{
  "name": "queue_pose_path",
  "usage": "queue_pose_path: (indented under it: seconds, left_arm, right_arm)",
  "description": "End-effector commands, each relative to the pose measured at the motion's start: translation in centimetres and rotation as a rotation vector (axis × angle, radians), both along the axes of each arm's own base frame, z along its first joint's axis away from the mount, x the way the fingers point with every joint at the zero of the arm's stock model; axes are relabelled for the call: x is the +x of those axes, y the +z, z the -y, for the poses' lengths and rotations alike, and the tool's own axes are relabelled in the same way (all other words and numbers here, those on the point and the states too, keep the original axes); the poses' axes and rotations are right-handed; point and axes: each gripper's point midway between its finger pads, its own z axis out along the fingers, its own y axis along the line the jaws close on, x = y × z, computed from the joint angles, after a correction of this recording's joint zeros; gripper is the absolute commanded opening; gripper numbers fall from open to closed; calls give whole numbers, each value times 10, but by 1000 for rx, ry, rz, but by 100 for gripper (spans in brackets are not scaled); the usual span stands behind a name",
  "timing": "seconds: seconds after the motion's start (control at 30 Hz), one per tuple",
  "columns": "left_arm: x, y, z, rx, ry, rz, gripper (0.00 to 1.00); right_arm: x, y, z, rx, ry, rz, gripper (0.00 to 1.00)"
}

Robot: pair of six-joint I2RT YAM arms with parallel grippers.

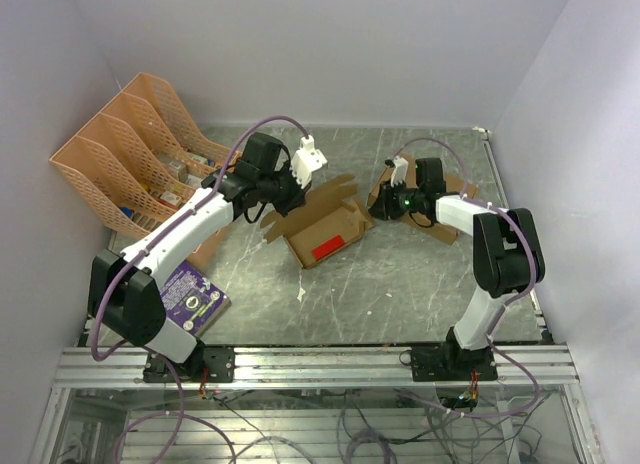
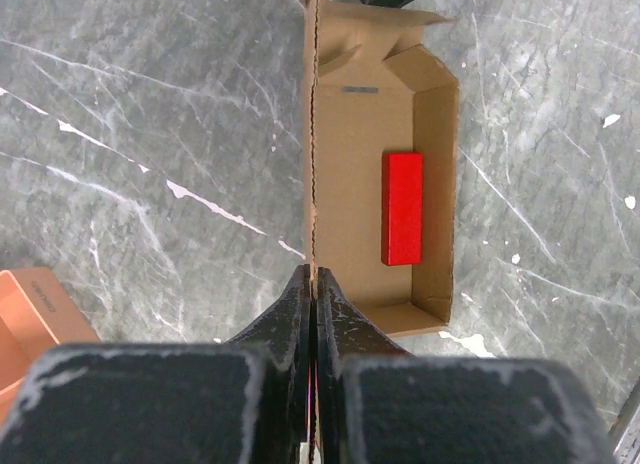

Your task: Fold the paper box

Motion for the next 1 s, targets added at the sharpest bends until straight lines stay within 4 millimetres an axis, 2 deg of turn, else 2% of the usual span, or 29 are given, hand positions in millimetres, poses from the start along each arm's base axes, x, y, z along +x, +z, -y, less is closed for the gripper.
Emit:
queue_pose_path:
  seconds: [0.0, 0.13, 0.23, 0.37, 0.47, 0.63, 0.97]
  left_arm:
    - [3, 20, 8, -45, -26, 72, 7]
    - [2, 21, 8, -52, -33, 73, 7]
    - [3, 22, 8, -53, -26, 76, 7]
    - [6, 18, 7, -45, -13, 71, 7]
    - [7, 16, 8, -42, -10, 64, 7]
    - [9, 17, 9, -47, -3, 62, 7]
    - [9, 19, 11, -60, -1, 55, 7]
  right_arm:
    - [24, 4, 2, -17, -29, 42, 23]
    - [25, 4, -6, 14, 0, 30, 23]
    - [13, 8, -15, 77, 62, 11, 22]
    - [-10, 35, -28, 188, 158, 36, 22]
    - [-17, 52, -31, 222, 174, 63, 27]
    - [-34, 46, -34, 249, 185, 8, 37]
    - [-37, 37, -40, 231, 182, -19, 49]
